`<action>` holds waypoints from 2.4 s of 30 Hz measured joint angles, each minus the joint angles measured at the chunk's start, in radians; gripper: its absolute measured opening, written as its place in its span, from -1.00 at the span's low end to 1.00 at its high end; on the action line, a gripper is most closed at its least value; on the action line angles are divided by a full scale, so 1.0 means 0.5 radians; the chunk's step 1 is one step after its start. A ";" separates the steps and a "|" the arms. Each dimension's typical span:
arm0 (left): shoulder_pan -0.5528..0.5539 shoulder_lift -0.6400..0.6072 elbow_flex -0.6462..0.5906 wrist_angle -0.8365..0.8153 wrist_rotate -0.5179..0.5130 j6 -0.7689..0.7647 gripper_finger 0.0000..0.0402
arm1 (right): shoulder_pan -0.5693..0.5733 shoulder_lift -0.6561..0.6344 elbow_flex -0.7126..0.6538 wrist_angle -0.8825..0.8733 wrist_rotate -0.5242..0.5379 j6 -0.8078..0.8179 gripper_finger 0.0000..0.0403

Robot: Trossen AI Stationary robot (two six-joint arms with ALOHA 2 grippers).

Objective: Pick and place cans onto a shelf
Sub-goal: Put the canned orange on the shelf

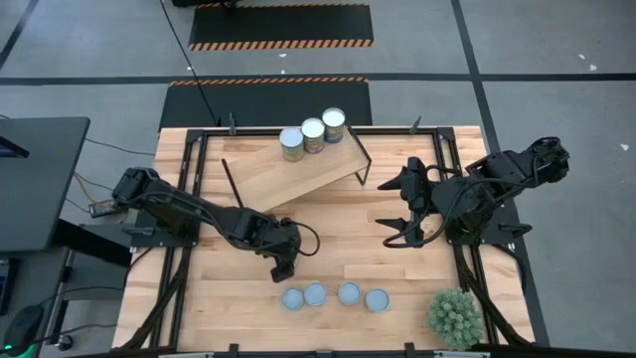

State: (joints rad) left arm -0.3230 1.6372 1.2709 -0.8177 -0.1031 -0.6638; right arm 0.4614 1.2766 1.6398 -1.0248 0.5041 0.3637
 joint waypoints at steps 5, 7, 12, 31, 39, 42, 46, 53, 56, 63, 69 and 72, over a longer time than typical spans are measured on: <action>-0.001 0.063 -0.002 0.029 0.099 -0.003 0.99 | 0.000 0.000 0.000 -0.001 -0.001 0.002 0.85; -0.007 0.093 -0.002 0.029 0.110 -0.010 0.99 | 0.000 0.000 0.000 -0.001 0.000 0.002 0.85; -0.014 0.096 -0.002 0.066 0.102 -0.011 0.99 | 0.000 0.000 0.000 -0.002 -0.001 -0.010 0.85; -0.049 0.225 -0.002 0.081 0.042 -0.006 0.99 | 0.000 0.000 0.000 -0.004 -0.001 -0.037 0.85; -0.030 0.265 0.000 0.100 0.034 0.015 0.66 | 0.000 0.000 0.000 -0.006 -0.001 -0.053 0.85; -0.002 0.264 0.000 0.094 0.037 0.057 0.55 | -0.001 0.000 0.000 -0.012 0.000 -0.053 0.85; 0.057 0.210 0.000 0.062 0.047 0.074 0.55 | -0.008 0.000 0.000 -0.020 0.005 -0.069 0.85; 0.276 0.103 0.309 -0.218 0.273 0.367 0.55 | -0.067 0.000 0.000 -0.041 0.004 -0.118 0.85; 0.386 0.099 0.541 -0.421 0.397 0.535 0.55 | -0.097 0.000 0.000 -0.064 0.005 -0.121 0.85; 0.662 0.098 1.043 -0.894 0.401 0.915 0.55 | -0.138 0.000 0.000 -0.065 0.005 -0.121 0.85; 0.948 0.097 1.199 -1.158 0.386 1.265 0.55 | -0.190 0.000 0.000 -0.064 0.005 -0.114 0.85; 1.101 0.099 1.197 -1.274 0.358 1.460 0.55 | -0.212 0.000 0.000 -0.063 0.005 -0.103 0.85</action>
State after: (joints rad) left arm 0.2276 1.6866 1.8695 -1.4546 0.0758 0.0663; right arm 0.3553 1.2766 1.6398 -1.0564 0.5068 0.3124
